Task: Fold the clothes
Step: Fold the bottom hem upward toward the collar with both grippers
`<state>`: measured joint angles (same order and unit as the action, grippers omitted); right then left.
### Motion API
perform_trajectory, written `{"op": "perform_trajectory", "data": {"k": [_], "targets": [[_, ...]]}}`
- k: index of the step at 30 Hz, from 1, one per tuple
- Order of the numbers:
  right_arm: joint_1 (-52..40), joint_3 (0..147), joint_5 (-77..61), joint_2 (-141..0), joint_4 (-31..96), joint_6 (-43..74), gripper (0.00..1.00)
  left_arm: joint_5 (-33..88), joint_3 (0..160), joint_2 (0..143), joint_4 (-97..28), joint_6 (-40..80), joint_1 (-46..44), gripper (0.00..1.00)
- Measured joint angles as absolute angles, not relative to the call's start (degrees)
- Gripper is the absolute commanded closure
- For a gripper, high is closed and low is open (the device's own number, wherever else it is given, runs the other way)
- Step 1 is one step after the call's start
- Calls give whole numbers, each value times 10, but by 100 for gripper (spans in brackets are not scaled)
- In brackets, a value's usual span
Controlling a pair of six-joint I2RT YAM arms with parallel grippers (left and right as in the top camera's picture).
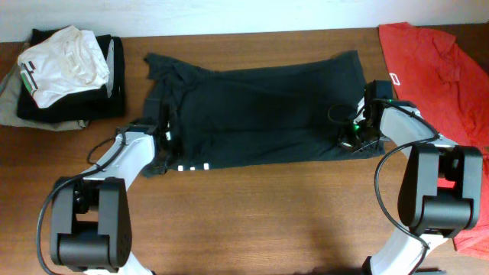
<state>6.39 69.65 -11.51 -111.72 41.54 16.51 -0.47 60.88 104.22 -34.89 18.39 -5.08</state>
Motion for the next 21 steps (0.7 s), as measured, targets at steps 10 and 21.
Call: {"op": "perform_trajectory", "data": {"k": [10, 21], "targets": [[61, 692, -44, -1104, 528, 221, 96, -85, 610, 1043, -505, 297, 42, 99], [61, 691, 33, -856, 604, 282, 1, -41, 608, 711, -447, 300, 43, 40]]}}
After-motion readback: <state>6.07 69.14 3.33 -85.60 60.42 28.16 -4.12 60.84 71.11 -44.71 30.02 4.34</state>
